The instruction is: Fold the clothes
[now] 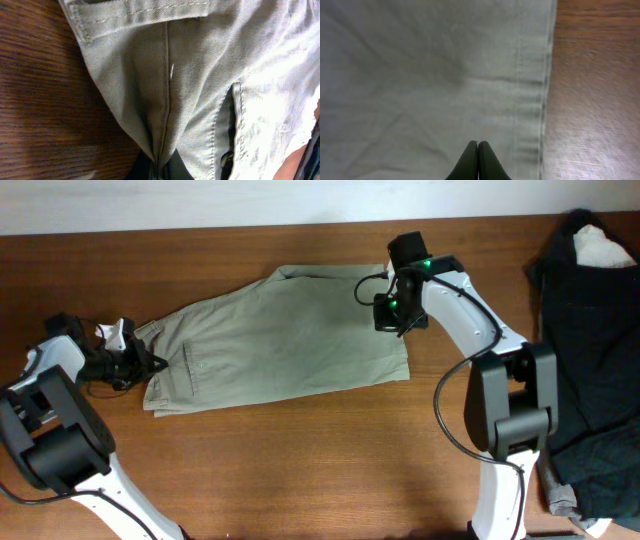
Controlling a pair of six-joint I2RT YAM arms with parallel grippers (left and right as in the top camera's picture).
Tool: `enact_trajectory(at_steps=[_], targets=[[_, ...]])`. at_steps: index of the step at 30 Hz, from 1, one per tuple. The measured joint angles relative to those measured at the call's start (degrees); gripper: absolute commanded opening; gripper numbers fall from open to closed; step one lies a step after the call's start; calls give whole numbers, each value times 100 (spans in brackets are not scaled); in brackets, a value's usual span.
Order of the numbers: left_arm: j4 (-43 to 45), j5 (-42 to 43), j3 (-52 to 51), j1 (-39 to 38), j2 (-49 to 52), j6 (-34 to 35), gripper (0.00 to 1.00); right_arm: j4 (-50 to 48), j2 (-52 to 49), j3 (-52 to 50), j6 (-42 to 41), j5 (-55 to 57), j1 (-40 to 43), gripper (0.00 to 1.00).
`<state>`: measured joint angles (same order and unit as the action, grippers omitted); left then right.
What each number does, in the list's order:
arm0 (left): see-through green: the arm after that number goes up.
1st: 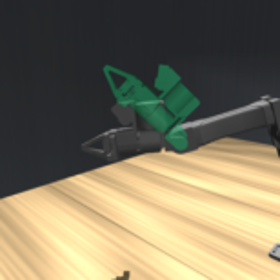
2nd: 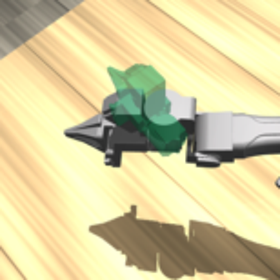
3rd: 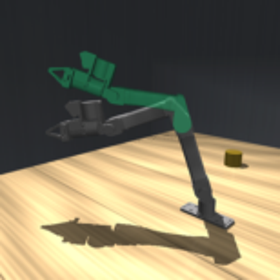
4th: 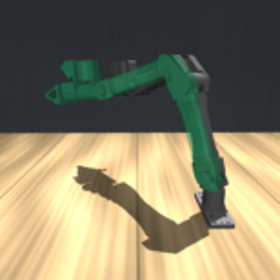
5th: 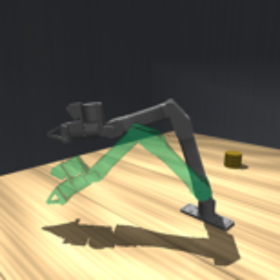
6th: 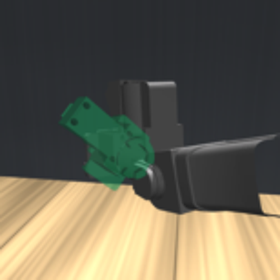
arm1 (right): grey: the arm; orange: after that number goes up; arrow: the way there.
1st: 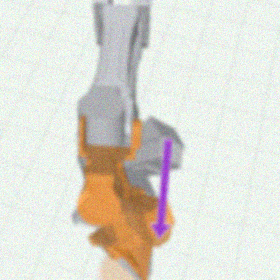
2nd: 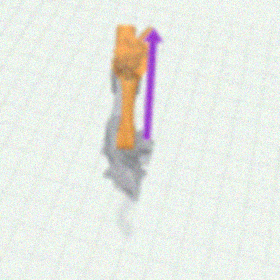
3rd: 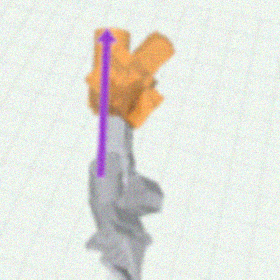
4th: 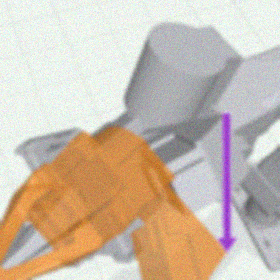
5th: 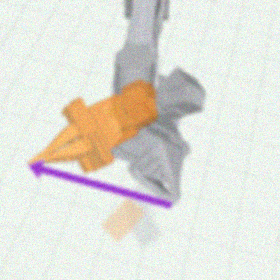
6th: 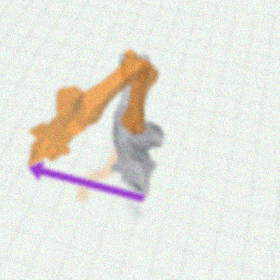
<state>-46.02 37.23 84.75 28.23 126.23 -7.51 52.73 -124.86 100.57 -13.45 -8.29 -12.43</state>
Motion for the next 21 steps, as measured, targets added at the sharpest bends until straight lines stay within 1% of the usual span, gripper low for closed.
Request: enact_trajectory(at_steps=[6,12,18,21], targets=[[-24,-20,15,-9,0,-2,0,-210,-575,4,188,155,0,4],[-164,-37,28,-13,0,-24,0,365,-577,35,127,175,0,4],[-293,-61,33,-70,0,-479,0,1250,-584,50,-636,269,-7,4],[-284,-61,33,-122,0,-564,0,1591,-603,50,-933,286,-11,4]])
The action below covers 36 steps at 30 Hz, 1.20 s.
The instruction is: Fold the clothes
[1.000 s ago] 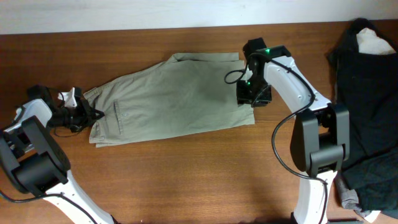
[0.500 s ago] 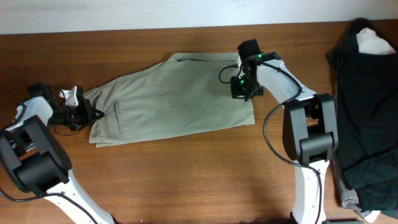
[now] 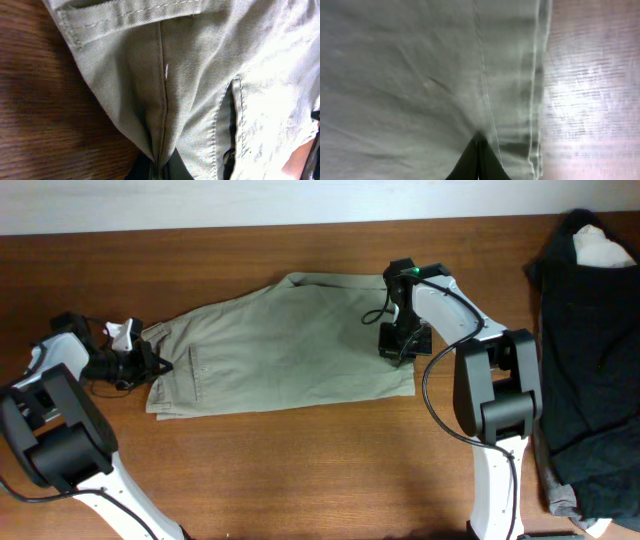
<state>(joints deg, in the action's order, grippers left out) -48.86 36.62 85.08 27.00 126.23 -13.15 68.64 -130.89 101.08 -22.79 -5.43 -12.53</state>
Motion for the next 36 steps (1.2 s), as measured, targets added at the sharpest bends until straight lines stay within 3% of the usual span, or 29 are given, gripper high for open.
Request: enact_trajectory(at_steps=[12,14,15,19,23,30,36], targets=[[201,2,0,-31,0,-81,0,466,2,-9,-1384,767,-776,4],[144,0,33,-33,0,-79,0,466,142,-37,-1440,940,-752,19],[-2,-28,125,-33,13,-81,0,463,352,-66,-1447,1071,-704,26],[-1344,-177,1165,-76,153,-85,0,264,1215,-79,-970,1285,-341,27],[-2640,-186,2461,-238,177,-87,0,-87,1220,-76,-566,1360,-44,27],[-4308,50,4343,-1456,90,-76,0,-776,787,-127,-214,1113,13,29],[-4151,177,4782,-3018,-313,-74,0,-1167,428,-424,-190,754,155,32]])
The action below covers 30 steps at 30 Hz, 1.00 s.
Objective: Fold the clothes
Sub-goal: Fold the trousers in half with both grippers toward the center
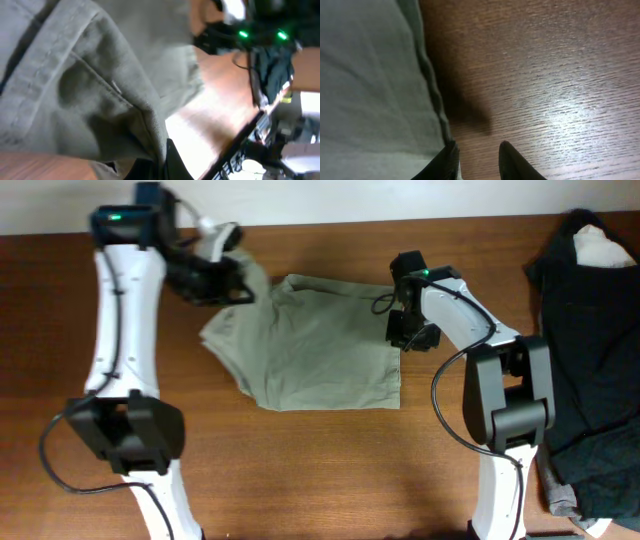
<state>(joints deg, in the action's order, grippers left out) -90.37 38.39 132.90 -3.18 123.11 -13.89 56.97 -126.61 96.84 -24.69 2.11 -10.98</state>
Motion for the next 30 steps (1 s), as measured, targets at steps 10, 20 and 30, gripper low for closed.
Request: enact_trajectory(at_steps=[10,20,30], targets=[[1075,-568,2,-2024,0,647,0,-83,-160,13,155,-181,90,31],[2044,-846,2,-2153,835,1038,0,656,-149,378,761,-905,925,32],[2382,-452,2,-2542,1425,1099,38,612,-149,378,977,-1108,986,39]])
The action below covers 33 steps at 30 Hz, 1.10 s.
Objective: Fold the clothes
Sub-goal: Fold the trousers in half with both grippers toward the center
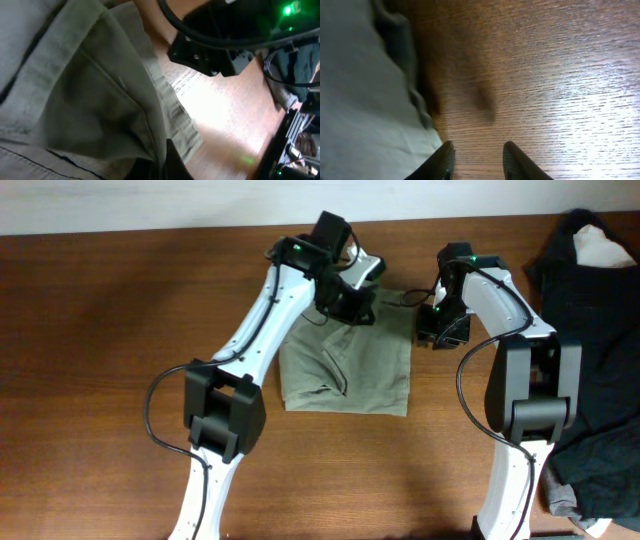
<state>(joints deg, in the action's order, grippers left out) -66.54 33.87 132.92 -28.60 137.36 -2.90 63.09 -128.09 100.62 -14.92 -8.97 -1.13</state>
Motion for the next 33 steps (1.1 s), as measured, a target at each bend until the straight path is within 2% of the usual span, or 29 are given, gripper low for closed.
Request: enact_trajectory(at_steps=[1,2,4,8,9,10,12,13,14,15,17,19,22,28,33], targets=[[2,22,0,-35,48,-20,51,11,0,0,2,-2,11,39],[0,57,0,-92,118,-2,76,31,0,0,4,-17,42,39],[2,85,0,-120,177,-2,99,195,0,46,7,-20,155,39],[-2,92,0,-70,181,15,98,874,28,660,9,-20,514,39],[-9,109,0,-52,181,13,94,1154,57,881,11,-44,588,39],[-81,127,7,-11,181,15,83,1392,103,1102,20,-131,649,40],[-363,153,35,229,181,-33,70,1720,262,1462,264,-577,728,57],[-422,142,59,376,181,-52,63,1770,323,1504,398,-745,715,57],[-509,105,74,542,181,-85,34,1784,389,1497,544,-911,658,35],[-614,-9,92,927,181,-118,4,1729,428,1421,723,-1106,463,18],[-702,-109,105,1440,212,-157,0,1167,450,1003,813,-1263,76,4],[-820,-111,155,1683,374,-216,1,660,439,514,719,-1351,-297,4],[-894,168,155,1580,723,-428,0,35,428,-122,485,-1515,-603,4],[-911,385,157,1202,1152,-623,0,-385,431,-1001,286,-1733,-544,4],[-756,0,155,1478,1429,-490,1,-612,466,-1587,11,-1860,-533,4]])
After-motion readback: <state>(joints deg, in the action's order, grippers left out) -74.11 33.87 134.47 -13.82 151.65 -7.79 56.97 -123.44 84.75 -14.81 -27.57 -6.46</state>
